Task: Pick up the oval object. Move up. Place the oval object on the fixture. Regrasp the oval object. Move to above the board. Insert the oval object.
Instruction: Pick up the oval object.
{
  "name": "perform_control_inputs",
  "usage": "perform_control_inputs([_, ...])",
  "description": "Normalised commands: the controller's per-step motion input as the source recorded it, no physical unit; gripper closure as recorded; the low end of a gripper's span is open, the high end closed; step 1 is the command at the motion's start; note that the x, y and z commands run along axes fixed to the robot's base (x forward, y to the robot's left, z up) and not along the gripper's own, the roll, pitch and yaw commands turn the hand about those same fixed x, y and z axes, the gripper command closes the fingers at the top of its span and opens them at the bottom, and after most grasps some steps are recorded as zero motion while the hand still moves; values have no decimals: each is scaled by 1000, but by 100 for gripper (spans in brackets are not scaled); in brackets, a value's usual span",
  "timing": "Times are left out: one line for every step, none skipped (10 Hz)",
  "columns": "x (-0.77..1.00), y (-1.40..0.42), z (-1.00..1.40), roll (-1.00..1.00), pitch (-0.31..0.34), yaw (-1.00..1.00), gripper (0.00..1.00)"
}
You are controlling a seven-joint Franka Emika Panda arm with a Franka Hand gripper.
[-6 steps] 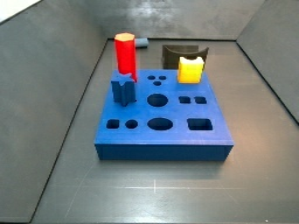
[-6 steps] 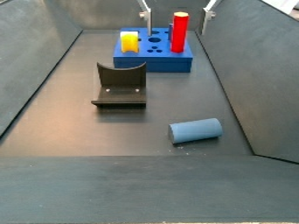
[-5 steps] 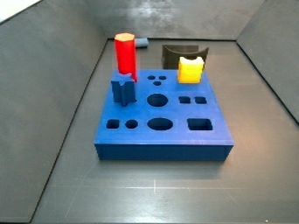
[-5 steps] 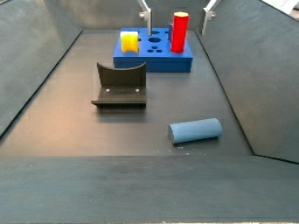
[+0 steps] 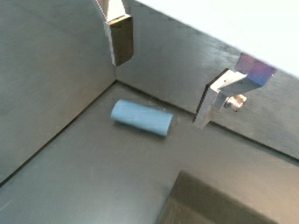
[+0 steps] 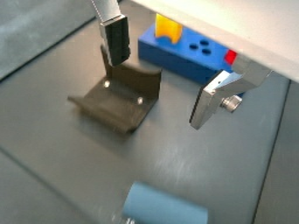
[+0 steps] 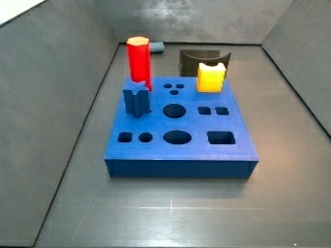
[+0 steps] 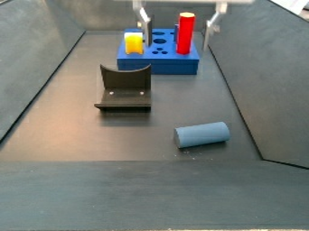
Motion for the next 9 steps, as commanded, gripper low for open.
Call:
perform_control_inputs([54, 631, -386, -80, 104, -303, 0])
perform_control_inputs([71, 351, -391, -114, 0, -563, 0])
perform_control_inputs([46, 180, -397, -116, -43, -720, 0])
perform_control_inputs([0, 383, -374, -203, -133, -431, 0])
perform_control_inputs([-74, 657, -403, -293, -159, -109, 0])
perform_control_inputs([-180, 840, -406, -351, -206, 0, 0])
perform_control_inputs([-243, 834, -411, -384, -183, 11, 0])
perform_control_inputs([-229, 771, -457, -363, -149, 0, 0])
perform_control_inputs([-91, 174, -594, -234, -40, -594, 0])
